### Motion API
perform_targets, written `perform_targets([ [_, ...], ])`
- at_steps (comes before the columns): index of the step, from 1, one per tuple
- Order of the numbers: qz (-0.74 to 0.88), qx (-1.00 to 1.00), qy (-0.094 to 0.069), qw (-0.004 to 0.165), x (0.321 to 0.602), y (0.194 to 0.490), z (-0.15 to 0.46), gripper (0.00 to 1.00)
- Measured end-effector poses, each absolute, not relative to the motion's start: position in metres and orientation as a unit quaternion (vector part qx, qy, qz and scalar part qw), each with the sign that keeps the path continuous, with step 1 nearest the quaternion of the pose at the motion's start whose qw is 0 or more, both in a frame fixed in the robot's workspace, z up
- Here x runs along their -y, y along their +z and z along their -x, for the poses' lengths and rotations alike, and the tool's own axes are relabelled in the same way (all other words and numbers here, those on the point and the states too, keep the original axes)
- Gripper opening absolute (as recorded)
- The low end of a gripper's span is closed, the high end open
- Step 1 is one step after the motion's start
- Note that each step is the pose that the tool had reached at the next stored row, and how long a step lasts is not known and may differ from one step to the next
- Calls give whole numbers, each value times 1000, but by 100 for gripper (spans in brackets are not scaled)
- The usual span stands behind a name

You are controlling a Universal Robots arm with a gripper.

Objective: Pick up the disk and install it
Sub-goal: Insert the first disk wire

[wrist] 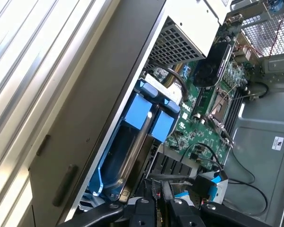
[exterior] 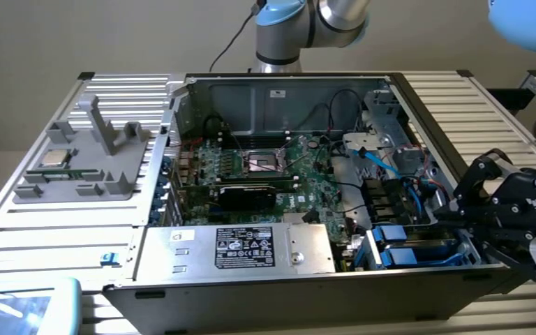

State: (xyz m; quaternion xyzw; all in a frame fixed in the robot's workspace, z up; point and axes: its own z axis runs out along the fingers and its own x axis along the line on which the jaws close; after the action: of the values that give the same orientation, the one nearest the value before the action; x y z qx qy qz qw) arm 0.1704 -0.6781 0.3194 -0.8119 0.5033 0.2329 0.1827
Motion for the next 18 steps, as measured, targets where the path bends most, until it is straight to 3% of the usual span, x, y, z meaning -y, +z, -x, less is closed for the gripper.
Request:
perform_targets([
  [9,816,-505,222,175,674,339,-169,16],
  [18,825,-508,190,158,666,347,-168,16],
])
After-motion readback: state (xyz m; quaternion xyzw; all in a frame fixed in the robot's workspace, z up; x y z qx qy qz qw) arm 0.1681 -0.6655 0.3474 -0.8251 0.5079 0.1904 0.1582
